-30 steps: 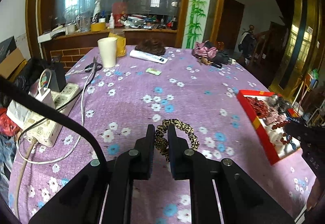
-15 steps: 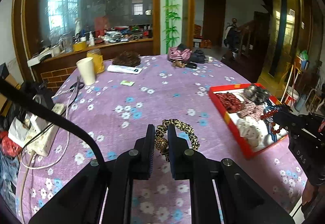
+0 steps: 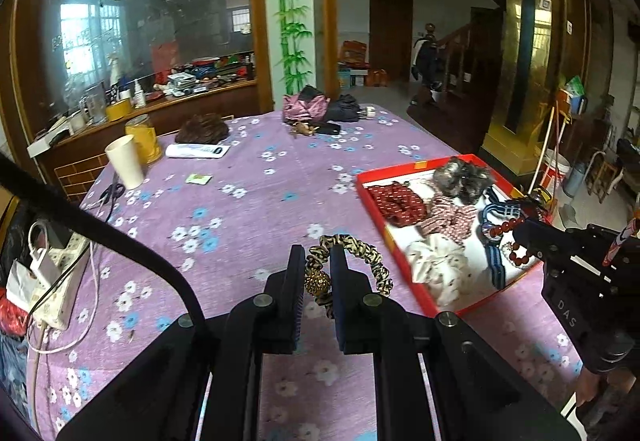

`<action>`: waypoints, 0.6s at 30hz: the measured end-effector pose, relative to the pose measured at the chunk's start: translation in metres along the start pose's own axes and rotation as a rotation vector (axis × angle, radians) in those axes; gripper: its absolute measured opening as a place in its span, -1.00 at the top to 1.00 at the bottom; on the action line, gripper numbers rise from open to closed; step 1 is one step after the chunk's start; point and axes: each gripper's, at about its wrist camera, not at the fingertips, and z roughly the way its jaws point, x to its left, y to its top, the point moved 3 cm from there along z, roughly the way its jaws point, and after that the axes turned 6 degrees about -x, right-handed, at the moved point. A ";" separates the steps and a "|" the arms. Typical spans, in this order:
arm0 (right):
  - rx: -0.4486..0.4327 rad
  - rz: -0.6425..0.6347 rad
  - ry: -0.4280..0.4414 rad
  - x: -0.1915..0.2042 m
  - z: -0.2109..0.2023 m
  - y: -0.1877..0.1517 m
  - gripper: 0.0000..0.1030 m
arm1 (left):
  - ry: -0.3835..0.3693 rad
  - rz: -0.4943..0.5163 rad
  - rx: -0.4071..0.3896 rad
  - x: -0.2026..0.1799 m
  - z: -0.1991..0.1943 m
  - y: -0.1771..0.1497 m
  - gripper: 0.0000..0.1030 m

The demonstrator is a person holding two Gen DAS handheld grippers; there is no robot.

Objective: Organize jewelry

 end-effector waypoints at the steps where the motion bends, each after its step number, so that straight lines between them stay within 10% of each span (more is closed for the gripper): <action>1: 0.000 0.006 -0.001 -0.004 0.000 -0.001 0.85 | -0.003 0.004 0.000 -0.003 0.001 0.001 0.77; 18: 0.015 0.167 -0.025 -0.096 0.000 -0.007 0.85 | -0.112 0.072 0.030 -0.080 0.031 0.023 0.77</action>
